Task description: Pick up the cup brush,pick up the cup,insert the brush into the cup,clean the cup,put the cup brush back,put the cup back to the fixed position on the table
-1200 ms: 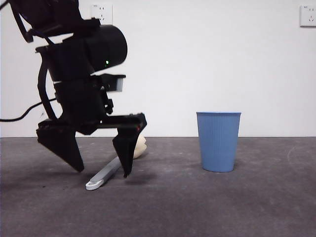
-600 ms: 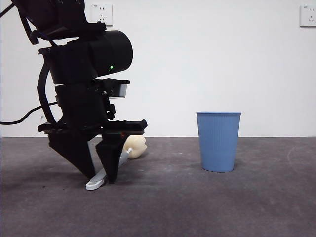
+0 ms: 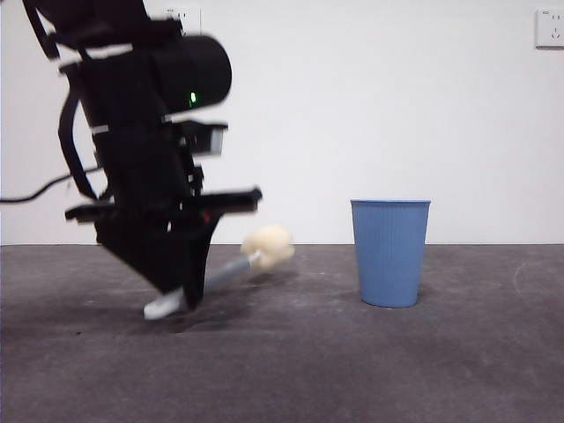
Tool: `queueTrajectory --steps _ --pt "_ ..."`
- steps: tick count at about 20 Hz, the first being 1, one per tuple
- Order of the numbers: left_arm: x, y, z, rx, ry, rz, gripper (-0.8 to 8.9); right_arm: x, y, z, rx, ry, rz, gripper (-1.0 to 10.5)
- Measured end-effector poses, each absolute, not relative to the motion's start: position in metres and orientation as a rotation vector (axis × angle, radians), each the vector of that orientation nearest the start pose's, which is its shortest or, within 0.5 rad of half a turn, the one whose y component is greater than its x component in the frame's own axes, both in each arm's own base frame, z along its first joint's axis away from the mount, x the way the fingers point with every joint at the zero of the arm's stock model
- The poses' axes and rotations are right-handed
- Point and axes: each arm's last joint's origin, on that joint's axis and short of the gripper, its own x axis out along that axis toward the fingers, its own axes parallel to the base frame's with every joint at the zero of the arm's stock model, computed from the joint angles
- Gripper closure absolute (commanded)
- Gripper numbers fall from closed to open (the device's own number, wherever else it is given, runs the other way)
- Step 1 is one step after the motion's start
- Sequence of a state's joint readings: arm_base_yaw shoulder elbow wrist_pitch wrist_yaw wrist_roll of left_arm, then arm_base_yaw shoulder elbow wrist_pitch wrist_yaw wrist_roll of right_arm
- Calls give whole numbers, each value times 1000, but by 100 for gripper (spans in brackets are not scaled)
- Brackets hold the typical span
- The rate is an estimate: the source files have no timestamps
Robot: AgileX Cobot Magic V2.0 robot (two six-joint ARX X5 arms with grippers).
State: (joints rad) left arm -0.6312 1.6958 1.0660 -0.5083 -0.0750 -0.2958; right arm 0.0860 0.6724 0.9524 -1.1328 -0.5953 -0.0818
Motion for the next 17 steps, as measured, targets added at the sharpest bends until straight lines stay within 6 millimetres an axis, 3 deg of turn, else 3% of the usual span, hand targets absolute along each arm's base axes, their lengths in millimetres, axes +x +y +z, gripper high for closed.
queueTrajectory --steps 4,9,13,17 --pt "254 -183 218 109 1040 -369 822 107 26 330 162 735 667 350" --pt "222 -164 267 76 980 -494 822 151 34 321 196 726 674 350" --pt "198 -146 297 79 907 -526 822 184 53 282 182 716 620 350" --pt "179 -132 316 74 848 -544 822 200 81 230 91 767 555 350"
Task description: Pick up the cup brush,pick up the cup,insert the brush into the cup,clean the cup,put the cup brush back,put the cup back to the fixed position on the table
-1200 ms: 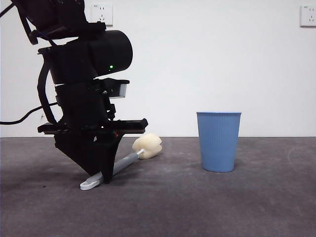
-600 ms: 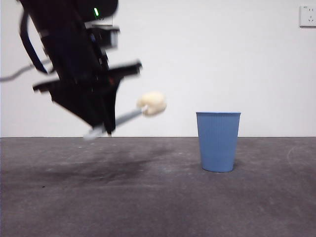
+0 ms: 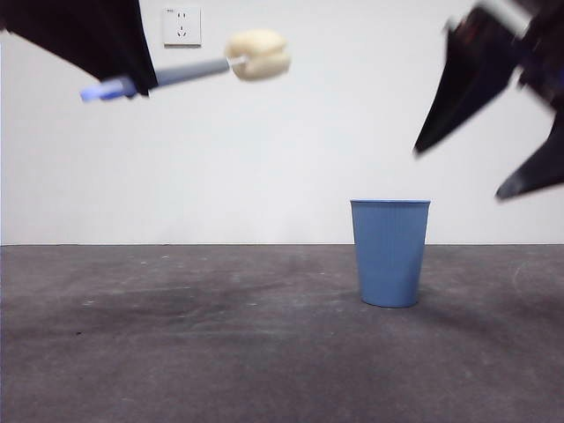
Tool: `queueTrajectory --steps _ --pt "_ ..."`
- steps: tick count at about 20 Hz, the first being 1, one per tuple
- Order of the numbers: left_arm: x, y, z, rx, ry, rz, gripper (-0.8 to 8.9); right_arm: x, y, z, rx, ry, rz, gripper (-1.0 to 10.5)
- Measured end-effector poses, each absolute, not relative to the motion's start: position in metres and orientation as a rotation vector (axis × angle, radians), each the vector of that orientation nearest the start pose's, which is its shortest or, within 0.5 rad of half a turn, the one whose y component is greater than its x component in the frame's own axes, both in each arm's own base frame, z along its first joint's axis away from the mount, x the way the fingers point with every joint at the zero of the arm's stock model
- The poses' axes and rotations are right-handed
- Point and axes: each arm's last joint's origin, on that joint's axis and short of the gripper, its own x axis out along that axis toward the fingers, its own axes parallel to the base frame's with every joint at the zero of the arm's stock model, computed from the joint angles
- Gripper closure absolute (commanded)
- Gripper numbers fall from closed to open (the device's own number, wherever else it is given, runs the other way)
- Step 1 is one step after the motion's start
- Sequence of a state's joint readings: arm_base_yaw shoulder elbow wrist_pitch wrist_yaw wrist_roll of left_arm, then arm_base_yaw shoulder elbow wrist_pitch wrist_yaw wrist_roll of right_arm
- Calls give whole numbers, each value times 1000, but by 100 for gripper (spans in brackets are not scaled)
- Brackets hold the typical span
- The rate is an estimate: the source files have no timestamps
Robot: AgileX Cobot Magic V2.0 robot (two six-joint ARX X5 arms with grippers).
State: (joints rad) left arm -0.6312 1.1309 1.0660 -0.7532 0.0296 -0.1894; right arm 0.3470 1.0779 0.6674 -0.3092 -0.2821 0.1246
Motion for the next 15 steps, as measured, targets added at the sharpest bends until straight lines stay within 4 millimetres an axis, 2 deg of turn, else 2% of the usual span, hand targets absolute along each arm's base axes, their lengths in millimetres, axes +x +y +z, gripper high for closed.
queueTrajectory --steps 5,15 --pt "167 -123 321 96 863 -547 822 214 103 194 15 697 492 350" --pt "165 -122 319 112 891 -545 822 251 115 164 -46 559 469 349"
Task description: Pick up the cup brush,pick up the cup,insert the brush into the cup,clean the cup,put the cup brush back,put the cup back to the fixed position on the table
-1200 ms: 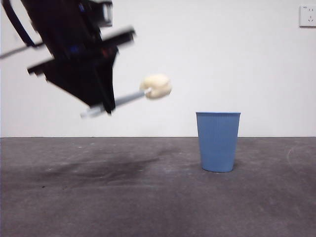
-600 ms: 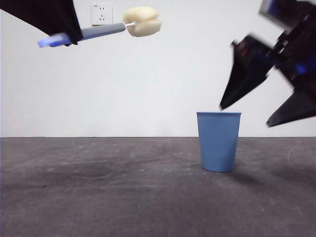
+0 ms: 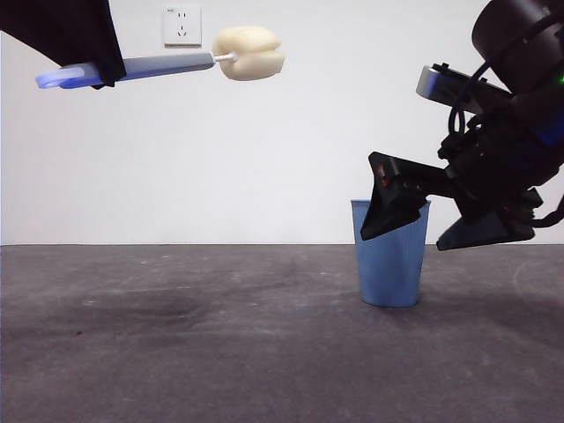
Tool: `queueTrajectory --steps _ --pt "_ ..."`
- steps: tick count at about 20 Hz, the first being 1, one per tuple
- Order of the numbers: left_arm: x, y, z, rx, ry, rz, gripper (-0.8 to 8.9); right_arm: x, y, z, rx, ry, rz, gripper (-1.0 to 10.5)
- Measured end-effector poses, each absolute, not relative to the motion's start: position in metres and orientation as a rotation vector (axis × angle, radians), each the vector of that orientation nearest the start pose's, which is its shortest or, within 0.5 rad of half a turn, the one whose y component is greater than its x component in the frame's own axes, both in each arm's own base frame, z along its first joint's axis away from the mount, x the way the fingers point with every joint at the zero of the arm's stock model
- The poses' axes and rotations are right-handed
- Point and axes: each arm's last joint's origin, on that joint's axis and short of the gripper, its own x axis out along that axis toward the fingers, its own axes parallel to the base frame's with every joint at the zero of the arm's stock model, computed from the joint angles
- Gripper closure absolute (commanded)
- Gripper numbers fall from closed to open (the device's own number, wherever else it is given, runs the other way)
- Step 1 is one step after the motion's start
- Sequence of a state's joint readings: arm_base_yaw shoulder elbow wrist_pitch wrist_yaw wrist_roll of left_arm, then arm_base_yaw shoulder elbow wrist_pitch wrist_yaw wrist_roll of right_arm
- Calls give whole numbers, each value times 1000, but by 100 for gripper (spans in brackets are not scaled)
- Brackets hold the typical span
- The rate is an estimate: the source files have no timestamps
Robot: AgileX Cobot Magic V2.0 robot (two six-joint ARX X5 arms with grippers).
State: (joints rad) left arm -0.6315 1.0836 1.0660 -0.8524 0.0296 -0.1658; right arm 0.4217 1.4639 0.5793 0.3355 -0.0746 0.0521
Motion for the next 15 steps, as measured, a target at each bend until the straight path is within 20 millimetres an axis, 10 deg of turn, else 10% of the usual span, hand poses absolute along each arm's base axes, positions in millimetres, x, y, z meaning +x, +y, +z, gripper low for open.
queueTrajectory --steps 12,15 --pt "164 -123 319 113 892 -555 822 276 115 139 -48 438 502 363" --pt "164 -123 319 113 892 -555 822 277 115 140 -45 415 502 691"
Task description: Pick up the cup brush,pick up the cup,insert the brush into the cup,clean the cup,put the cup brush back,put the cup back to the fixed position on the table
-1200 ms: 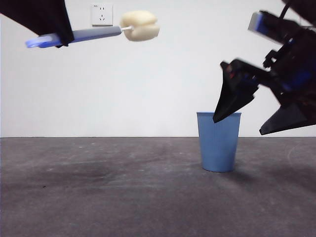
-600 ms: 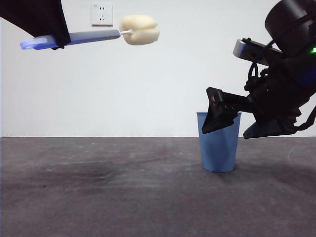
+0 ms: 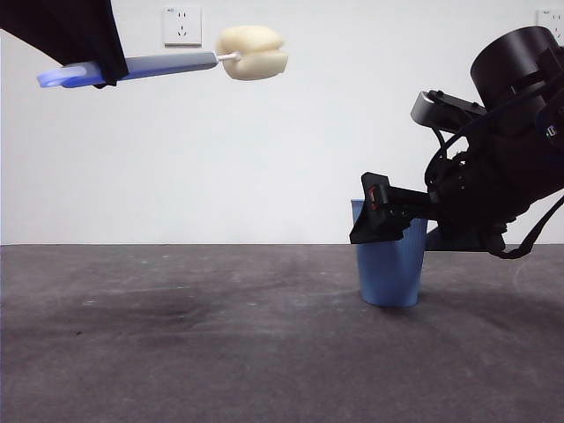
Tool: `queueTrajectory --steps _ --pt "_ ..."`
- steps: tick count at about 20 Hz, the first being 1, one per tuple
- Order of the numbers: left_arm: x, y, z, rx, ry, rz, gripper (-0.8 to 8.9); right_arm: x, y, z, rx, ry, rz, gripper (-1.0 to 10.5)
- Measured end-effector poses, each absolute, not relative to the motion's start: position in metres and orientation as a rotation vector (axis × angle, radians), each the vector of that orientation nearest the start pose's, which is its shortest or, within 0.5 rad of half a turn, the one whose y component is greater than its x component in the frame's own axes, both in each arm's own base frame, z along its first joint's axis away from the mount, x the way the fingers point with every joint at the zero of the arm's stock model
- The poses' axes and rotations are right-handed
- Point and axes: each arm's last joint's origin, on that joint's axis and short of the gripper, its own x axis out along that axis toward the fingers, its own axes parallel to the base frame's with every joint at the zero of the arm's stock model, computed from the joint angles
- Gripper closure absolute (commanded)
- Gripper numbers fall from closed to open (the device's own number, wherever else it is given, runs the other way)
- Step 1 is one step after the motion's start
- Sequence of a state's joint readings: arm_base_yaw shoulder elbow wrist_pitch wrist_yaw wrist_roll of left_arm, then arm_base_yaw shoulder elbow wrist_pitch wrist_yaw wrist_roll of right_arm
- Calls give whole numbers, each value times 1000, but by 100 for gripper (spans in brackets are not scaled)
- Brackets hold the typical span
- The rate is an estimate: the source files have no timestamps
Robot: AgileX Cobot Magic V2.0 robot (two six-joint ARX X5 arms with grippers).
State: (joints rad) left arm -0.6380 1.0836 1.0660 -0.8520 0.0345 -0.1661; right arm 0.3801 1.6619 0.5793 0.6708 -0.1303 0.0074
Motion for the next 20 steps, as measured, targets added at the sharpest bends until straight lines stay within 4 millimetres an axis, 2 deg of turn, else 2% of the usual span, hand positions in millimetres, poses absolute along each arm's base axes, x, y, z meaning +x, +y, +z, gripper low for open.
queueTrajectory --steps 4,7,9,13,17,20 --pt "164 -123 319 113 892 -555 822 278 115 140 -45 413 502 960" --pt "164 -123 318 118 892 -557 822 276 115 141 -43 423 517 962" --pt "162 -122 317 150 907 -565 822 270 116 149 -47 446 531 963" --pt "159 -119 313 256 941 -601 822 245 115 189 -113 428 550 963" --pt "154 -116 310 369 973 -647 822 220 117 221 -357 548 497 963" --pt "150 -115 308 428 1004 -689 822 204 124 221 -624 685 494 963"
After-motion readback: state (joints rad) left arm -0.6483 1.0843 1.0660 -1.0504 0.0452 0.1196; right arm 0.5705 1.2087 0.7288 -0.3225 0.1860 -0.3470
